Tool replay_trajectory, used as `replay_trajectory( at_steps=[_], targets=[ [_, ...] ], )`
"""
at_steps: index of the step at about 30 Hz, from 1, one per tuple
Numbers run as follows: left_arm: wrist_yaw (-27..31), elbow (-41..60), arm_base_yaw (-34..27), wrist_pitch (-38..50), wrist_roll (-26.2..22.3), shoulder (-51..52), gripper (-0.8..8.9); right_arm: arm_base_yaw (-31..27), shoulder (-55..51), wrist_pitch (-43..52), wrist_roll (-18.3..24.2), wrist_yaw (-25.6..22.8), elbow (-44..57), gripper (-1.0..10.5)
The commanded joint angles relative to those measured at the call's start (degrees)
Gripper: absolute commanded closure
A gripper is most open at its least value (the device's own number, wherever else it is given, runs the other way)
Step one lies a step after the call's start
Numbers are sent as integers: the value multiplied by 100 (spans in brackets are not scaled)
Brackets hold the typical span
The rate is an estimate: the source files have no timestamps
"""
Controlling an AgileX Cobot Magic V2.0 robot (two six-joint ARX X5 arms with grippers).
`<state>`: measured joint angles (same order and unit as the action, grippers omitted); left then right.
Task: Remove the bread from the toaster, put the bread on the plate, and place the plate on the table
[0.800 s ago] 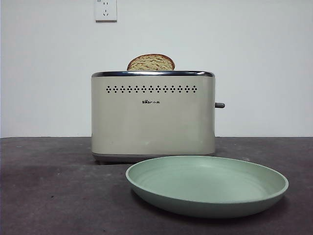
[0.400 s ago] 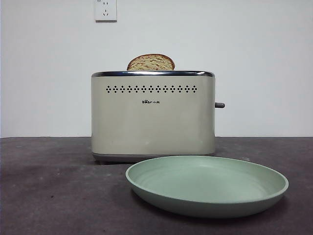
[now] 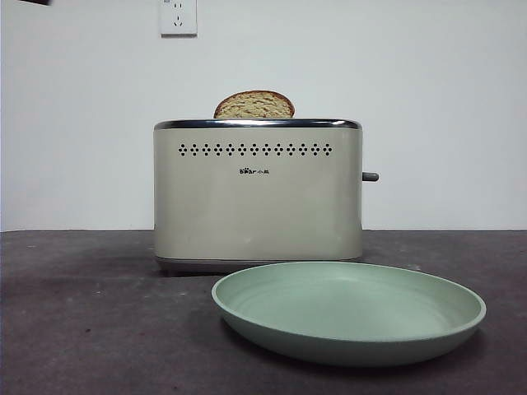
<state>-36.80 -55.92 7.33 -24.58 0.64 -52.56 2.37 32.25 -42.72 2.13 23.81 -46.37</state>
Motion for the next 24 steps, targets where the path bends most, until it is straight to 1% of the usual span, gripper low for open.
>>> replay_trajectory(
  at_steps=[1, 6, 13, 18, 24],
  targets=[
    [-2, -581, 192, 59, -472, -608, 397, 20, 26, 24, -52, -4, -98, 592],
    [205, -1545, 533, 52, -861, -1716, 397, 20, 26, 22, -52, -4, -98, 592],
    [269, -2732, 918, 39, -1141, -3101, 397, 20, 26, -44, -39, -4, -98, 592],
    [492, -3261, 1172, 37, -1379, -3853, 397, 20, 28, -74, -37, -7, -98, 592],
    [909, -3473, 1443, 120, -1799, -4433, 397, 20, 68, -109, -39, -2, -98, 592]
  ],
)
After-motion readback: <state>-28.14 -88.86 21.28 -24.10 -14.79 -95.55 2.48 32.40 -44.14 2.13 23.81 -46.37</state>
